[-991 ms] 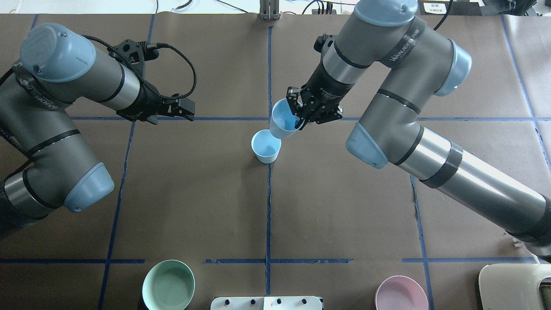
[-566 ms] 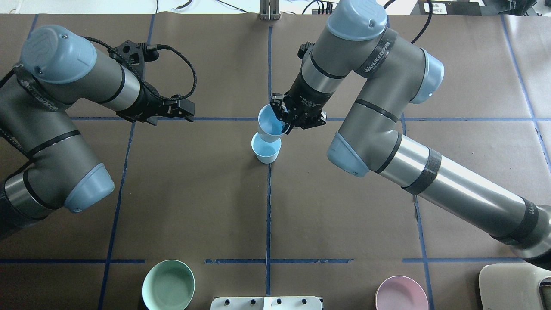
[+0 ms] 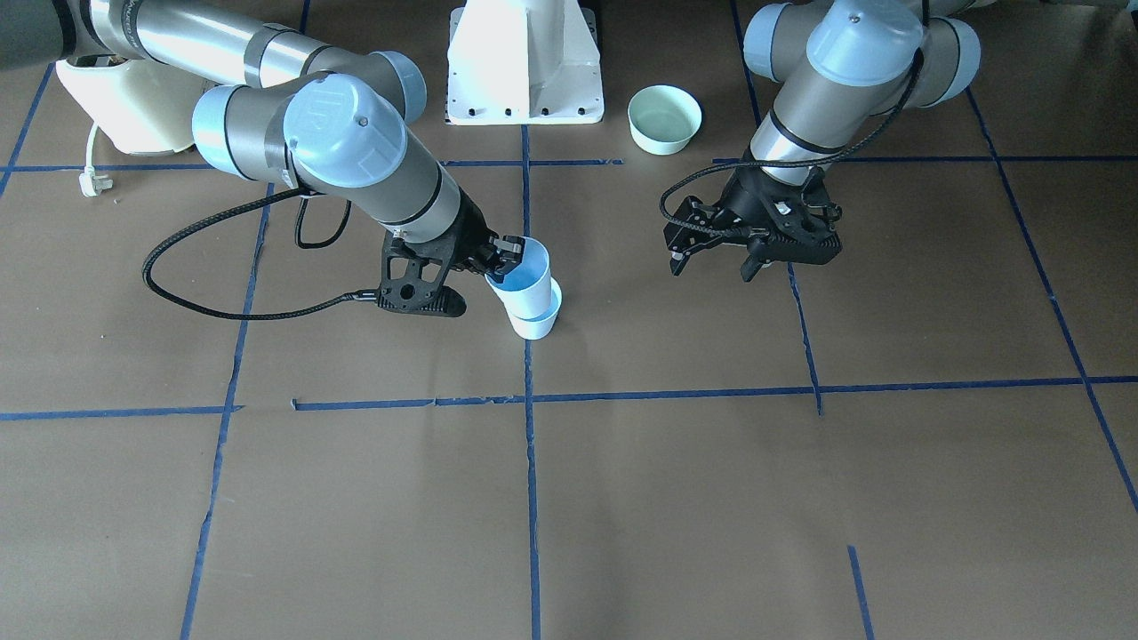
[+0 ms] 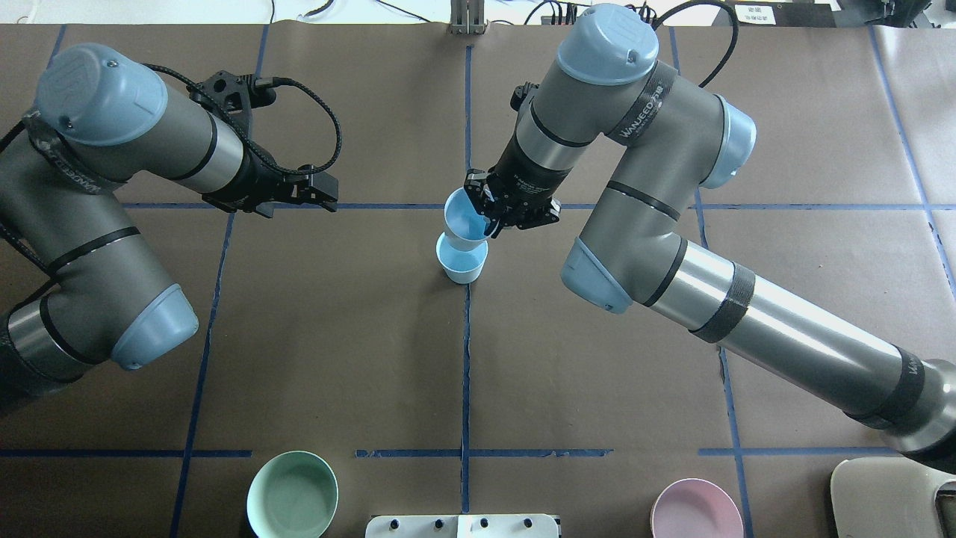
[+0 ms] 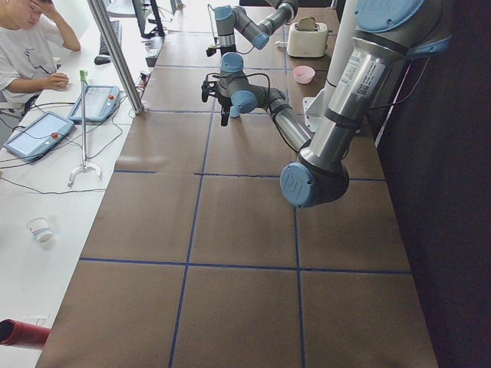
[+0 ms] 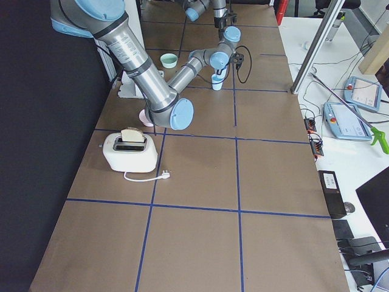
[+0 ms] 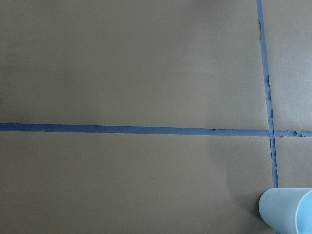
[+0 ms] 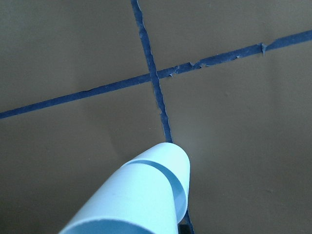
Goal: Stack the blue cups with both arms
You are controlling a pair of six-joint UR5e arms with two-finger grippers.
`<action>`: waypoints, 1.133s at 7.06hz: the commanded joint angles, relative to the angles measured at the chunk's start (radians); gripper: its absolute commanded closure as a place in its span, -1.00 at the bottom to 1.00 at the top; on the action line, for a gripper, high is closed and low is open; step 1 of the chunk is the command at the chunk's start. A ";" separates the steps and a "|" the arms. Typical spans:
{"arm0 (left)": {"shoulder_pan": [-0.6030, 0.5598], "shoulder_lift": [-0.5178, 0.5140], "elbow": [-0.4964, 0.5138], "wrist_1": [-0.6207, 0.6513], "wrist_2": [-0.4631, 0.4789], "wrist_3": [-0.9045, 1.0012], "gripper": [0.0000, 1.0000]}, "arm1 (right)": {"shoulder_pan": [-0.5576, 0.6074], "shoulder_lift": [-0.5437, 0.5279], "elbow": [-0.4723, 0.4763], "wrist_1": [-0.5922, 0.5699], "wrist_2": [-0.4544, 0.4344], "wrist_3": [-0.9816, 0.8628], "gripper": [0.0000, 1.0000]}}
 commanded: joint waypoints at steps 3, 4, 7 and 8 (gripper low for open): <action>0.001 0.000 -0.002 -0.002 0.000 -0.005 -1.00 | -0.013 -0.003 -0.002 0.002 0.000 0.001 0.69; -0.001 0.000 -0.002 -0.002 0.000 -0.005 -1.00 | -0.013 -0.003 0.000 0.002 0.000 0.001 0.59; 0.001 -0.002 -0.002 -0.002 0.000 -0.007 -1.00 | -0.025 -0.005 0.000 0.003 0.000 0.003 -0.64; -0.002 0.000 -0.002 0.000 0.000 -0.002 -1.00 | -0.019 -0.006 0.021 0.002 0.003 0.004 -0.98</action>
